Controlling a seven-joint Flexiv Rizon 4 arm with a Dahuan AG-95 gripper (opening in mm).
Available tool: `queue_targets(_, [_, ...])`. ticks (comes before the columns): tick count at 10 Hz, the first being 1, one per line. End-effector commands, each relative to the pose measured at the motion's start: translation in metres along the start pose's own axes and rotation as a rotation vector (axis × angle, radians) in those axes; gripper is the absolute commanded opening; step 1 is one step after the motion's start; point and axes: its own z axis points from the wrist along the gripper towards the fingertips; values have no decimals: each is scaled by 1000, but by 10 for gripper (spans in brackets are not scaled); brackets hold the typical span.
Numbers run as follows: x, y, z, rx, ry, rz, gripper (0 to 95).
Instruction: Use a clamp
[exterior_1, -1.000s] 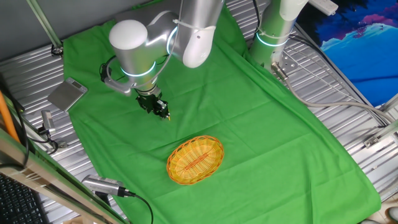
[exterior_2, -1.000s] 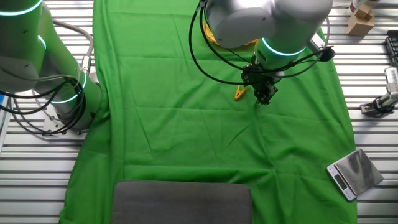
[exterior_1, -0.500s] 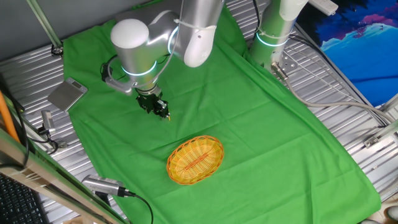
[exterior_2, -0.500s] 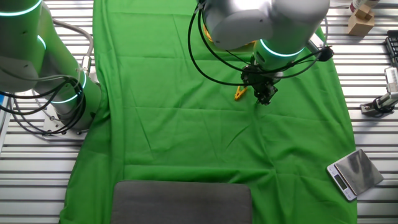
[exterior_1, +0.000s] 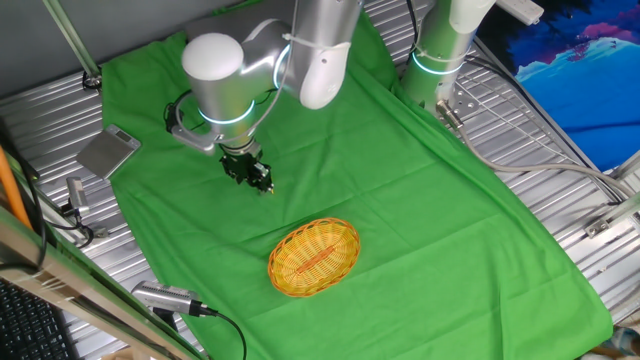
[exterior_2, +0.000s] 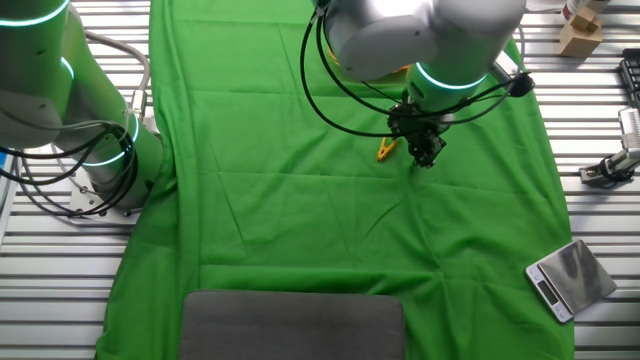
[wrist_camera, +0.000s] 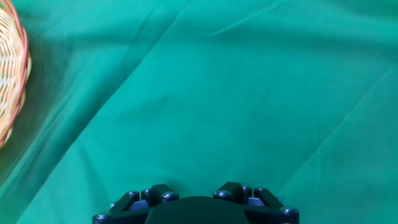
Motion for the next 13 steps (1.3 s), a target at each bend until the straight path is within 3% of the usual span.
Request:
queue_targets(1, [-2, -2, 0, 33, -1, -23, 570])
queue_targets(5, [-3, -18, -7, 57, 3, -65, 570])
queue_targets(8, [6, -35, -13, 59, 2, -85, 570])
queue_targets(13, [8, -39, -15, 36, -6, -78, 570])
